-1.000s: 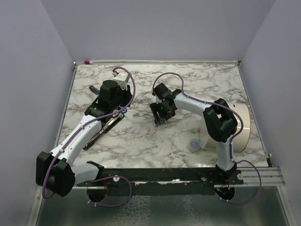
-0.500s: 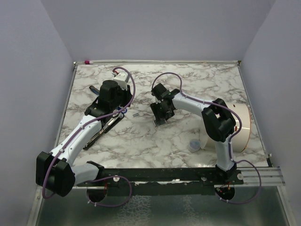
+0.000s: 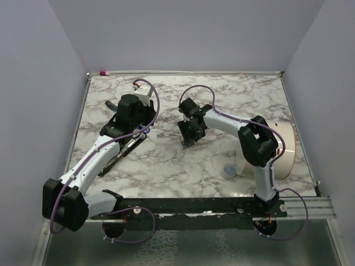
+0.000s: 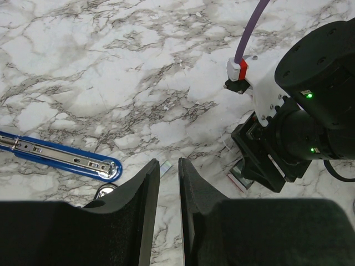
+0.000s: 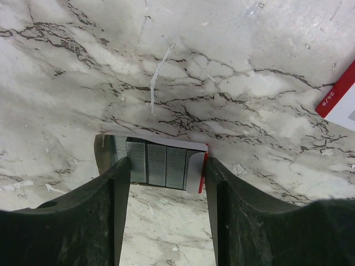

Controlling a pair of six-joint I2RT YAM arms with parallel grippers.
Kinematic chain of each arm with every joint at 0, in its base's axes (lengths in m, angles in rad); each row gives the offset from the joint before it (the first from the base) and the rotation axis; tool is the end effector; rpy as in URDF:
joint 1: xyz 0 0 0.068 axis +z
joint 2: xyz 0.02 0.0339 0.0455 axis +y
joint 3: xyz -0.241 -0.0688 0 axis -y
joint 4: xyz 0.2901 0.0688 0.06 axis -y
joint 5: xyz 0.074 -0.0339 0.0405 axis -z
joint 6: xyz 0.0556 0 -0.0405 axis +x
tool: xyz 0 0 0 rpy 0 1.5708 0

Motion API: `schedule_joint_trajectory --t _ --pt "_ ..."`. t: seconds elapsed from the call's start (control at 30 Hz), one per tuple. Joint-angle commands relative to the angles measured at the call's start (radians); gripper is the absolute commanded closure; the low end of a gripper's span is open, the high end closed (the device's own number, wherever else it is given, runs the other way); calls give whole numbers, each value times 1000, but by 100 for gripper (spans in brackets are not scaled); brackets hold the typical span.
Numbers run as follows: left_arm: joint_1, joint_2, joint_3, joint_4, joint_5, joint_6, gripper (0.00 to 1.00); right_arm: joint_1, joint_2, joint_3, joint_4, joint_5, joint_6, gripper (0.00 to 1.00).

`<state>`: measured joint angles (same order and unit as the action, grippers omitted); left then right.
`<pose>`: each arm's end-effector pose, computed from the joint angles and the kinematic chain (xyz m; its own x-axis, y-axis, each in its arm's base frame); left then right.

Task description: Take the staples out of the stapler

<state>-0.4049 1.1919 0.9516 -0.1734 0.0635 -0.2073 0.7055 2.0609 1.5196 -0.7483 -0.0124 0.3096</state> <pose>0.3161 -0.1393 0.2746 -0.4535 -0.0291 -0.8908 0.3609 0.9078 -0.2134 0.3413 0.2916 0.1036 -0.8950 -0.3621 -0.2607 -0.3972 0.9127 0.0959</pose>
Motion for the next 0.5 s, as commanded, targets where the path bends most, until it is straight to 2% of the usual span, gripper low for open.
schedule_joint_trajectory --t 0.0,0.47 --pt "6 2 1 12 25 -4 76 6 15 14 -6 29 10 47" --pt "11 26 -13 23 12 0 75 6 -138 34 -20 45 -22 38"
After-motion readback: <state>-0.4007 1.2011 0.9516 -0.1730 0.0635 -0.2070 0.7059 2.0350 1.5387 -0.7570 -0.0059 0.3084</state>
